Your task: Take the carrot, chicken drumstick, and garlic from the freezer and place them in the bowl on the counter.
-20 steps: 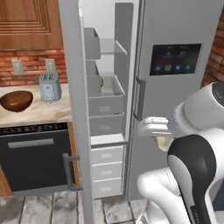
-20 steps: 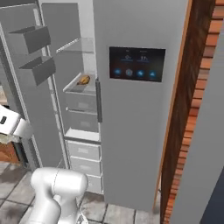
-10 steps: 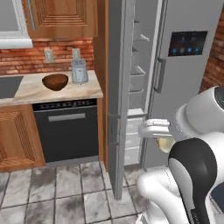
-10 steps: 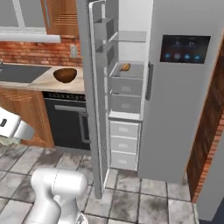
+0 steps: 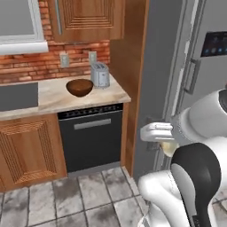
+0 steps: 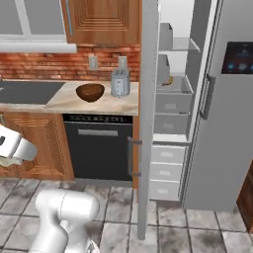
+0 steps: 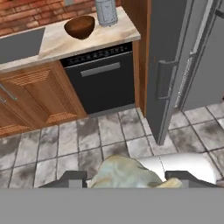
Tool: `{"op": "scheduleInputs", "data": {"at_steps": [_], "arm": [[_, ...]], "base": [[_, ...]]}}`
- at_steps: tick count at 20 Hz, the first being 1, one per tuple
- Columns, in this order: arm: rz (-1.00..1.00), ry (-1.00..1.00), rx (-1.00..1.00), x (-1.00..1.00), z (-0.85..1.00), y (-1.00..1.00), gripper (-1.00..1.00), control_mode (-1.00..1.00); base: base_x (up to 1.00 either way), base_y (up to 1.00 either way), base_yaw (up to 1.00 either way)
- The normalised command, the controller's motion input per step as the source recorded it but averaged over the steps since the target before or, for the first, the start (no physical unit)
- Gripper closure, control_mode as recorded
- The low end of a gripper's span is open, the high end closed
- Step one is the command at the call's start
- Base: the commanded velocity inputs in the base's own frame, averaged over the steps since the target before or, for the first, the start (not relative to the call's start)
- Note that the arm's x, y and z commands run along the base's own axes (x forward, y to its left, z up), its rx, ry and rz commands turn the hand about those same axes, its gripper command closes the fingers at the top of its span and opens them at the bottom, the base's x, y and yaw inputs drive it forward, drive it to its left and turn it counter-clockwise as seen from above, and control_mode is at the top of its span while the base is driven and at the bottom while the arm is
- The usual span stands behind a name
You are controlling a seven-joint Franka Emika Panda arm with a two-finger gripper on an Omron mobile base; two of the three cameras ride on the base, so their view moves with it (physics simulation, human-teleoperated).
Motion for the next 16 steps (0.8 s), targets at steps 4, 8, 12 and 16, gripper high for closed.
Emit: {"op": "scheduleInputs", "data": {"at_steps": [4, 8, 12, 16], "arm": [[0.00, 0.00, 0.00, 0.00, 0.00, 0.00, 1.00, 1.00], [0.00, 0.00, 0.00, 0.00, 0.00, 0.00, 1.00, 1.00], [0.00, 0.00, 0.00, 0.00, 0.00, 0.00, 1.00, 1.00], [0.00, 0.00, 0.00, 0.00, 0.00, 0.00, 1.00, 1.00]], "base": [[1.00, 0.48, -0.35], [1.00, 0.47, -0.25], [0.95, 0.86, -0.22], [0.83, 0.93, -0.27]]}}
